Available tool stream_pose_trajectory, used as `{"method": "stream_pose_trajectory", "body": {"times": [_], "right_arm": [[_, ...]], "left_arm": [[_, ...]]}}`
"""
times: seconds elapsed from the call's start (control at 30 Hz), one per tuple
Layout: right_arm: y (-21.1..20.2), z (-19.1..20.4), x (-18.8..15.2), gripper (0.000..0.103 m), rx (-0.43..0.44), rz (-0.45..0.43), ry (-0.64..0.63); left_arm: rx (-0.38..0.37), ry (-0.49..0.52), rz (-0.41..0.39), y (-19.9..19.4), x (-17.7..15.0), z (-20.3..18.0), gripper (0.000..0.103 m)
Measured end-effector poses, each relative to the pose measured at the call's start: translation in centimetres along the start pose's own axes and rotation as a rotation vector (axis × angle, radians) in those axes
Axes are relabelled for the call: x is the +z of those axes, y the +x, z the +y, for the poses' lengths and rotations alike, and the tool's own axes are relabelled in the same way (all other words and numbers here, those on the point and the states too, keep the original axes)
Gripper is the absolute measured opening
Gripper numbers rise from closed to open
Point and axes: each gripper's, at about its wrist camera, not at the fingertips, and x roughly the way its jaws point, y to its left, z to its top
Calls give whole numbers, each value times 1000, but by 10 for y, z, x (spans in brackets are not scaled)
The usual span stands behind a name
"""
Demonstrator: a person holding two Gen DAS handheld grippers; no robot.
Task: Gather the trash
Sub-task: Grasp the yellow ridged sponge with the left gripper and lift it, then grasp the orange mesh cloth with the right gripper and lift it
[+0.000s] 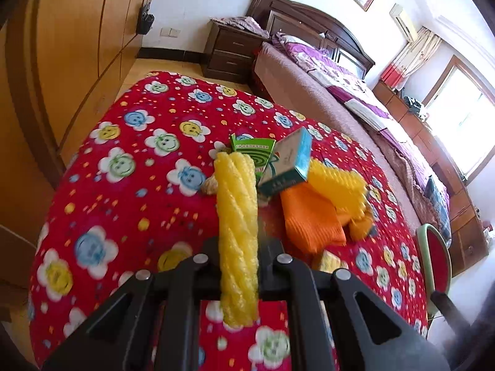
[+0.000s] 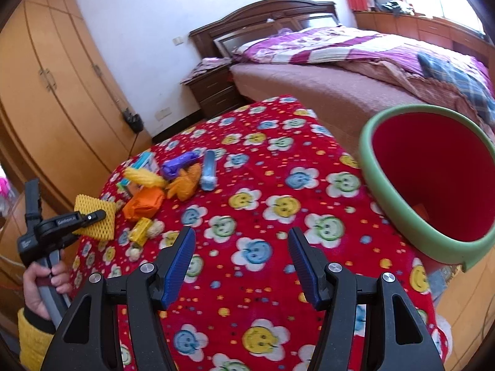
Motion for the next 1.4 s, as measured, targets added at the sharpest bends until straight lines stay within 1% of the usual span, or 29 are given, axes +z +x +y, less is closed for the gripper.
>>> {"method": "stream_pose_trajectory", "body": {"times": [0.07, 0.23, 0.4, 0.5, 0.6, 0.67, 0.8, 1.03, 1.17, 1.2, 1.23, 1.27, 1.33, 1.4], "right_arm": [[6, 10, 2, 64, 19, 14, -22], [26, 37, 7, 64, 76, 62, -66], [48, 67, 12, 64, 101, 95, -123], [64, 83, 14, 64, 109, 117, -154], [78, 96, 16, 64, 144, 130, -162], [90, 106, 18, 64, 150, 132, -172], [115, 120, 23, 64, 155, 140, -160], [155, 123, 33, 63, 154, 159, -110], [171, 118, 30, 63, 150, 191, -68], [170, 119, 29, 63, 147, 173, -84], [170, 121, 28, 63, 143, 177, -98], [170, 122, 27, 62, 141, 173, -113], [171, 123, 25, 49, 150, 181, -122], [168, 125, 22, 30, 195, 197, -129]], "left_arm": [[19, 16, -16, -8, -5, 0, 11], [101, 60, -62, -21, -15, 3, 11], [141, 41, -47, -14, -14, 18, 11], [144, 26, -36, -10, -17, 23, 11], [142, 16, -37, -6, -18, 26, 11], [134, 2, -37, -5, -19, 28, 11], [131, -9, -42, -3, -18, 29, 11], [135, -22, -40, 4, -21, 33, 11], [134, -20, -35, 9, -22, 31, 11], [133, -18, -37, 9, -22, 30, 11], [134, -16, -39, 9, -22, 29, 11], [134, -13, -40, 9, -22, 28, 11], [134, -11, -39, 9, -22, 26, 11], [131, -7, -36, 7, -23, 24, 11]]}}
